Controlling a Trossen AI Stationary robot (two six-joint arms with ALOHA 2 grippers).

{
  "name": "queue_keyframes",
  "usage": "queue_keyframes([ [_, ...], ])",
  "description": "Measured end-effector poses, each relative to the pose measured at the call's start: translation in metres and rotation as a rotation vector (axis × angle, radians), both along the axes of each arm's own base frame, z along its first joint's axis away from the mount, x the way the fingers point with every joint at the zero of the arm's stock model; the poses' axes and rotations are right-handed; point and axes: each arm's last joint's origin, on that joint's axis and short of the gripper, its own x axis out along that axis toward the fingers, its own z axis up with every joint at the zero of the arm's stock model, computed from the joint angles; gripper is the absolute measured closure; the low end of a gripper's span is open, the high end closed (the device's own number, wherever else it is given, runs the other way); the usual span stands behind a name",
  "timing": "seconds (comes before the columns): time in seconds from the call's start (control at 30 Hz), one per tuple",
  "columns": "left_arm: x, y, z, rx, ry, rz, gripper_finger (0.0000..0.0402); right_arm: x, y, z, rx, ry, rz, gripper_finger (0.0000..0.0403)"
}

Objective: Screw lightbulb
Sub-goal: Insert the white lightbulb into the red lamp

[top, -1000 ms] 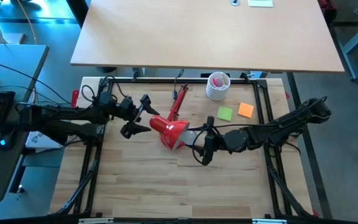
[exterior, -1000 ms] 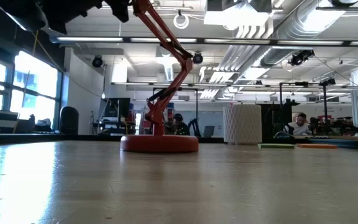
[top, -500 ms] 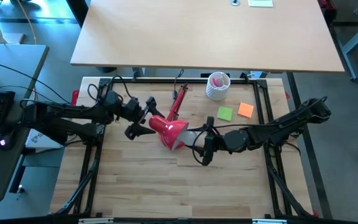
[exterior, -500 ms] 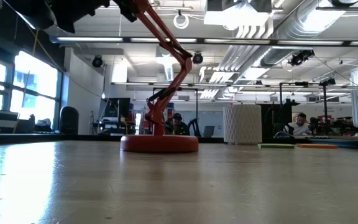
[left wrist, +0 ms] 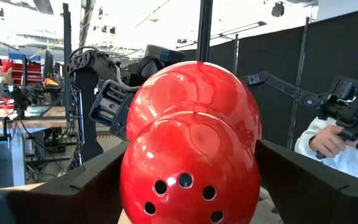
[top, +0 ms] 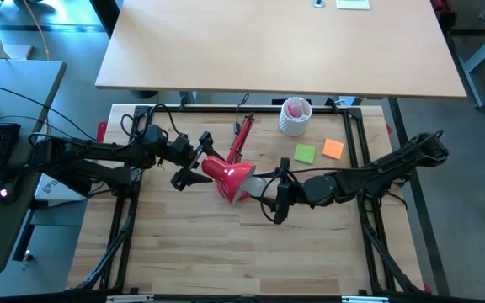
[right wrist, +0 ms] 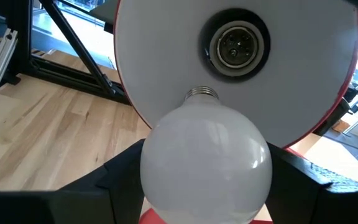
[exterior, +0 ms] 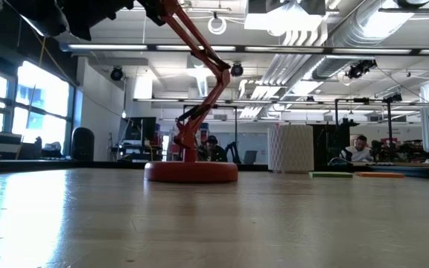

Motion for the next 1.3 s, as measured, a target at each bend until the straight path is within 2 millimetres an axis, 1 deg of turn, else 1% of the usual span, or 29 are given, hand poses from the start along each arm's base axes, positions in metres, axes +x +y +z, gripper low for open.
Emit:
queue_keyframes([
  [0.13, 0.000, 0.000, 0.000, 0.014, -0.006, 0.002, 0.0087, 0.000, 0.000, 0.000, -0.001, 0.003, 0.000, 0.0150],
  [0.37, 0.001, -0.004, -0.001, 0.039, -0.011, -0.003, 0.0149, 0.000, 0.000, -0.001, -0.002, 0.005, 0.001, 0.0150],
  [0.4, 0.001, -0.004, -0.001, 0.042, -0.008, -0.003, 0.0151, 0.000, 0.000, -0.001, -0.002, 0.005, 0.001, 0.0150],
  [0.73, 0.001, -0.004, -0.001, 0.046, -0.009, 0.004, 0.0151, 0.000, 0.000, 0.000, -0.010, 0.007, 0.002, 0.0150],
  [0.9, 0.000, -0.005, -0.002, 0.078, -0.011, -0.044, 0.0151, -0.002, 0.005, -0.001, -0.029, 0.020, 0.022, 0.0150],
  [1.07, 0.000, 0.003, -0.007, 0.085, 0.039, -0.022, 0.0151, -0.005, 0.011, -0.003, -0.073, 0.038, 0.039, 0.0150],
  [1.2, -0.002, 0.013, -0.007, 0.058, 0.061, -0.019, 0.0151, -0.005, 0.010, 0.001, -0.089, -0.004, -0.035, 0.0150],
  [1.3, -0.003, 0.020, -0.008, 0.011, 0.095, -0.024, 0.0151, -0.004, 0.010, 0.001, -0.086, -0.008, -0.047, 0.0150],
])
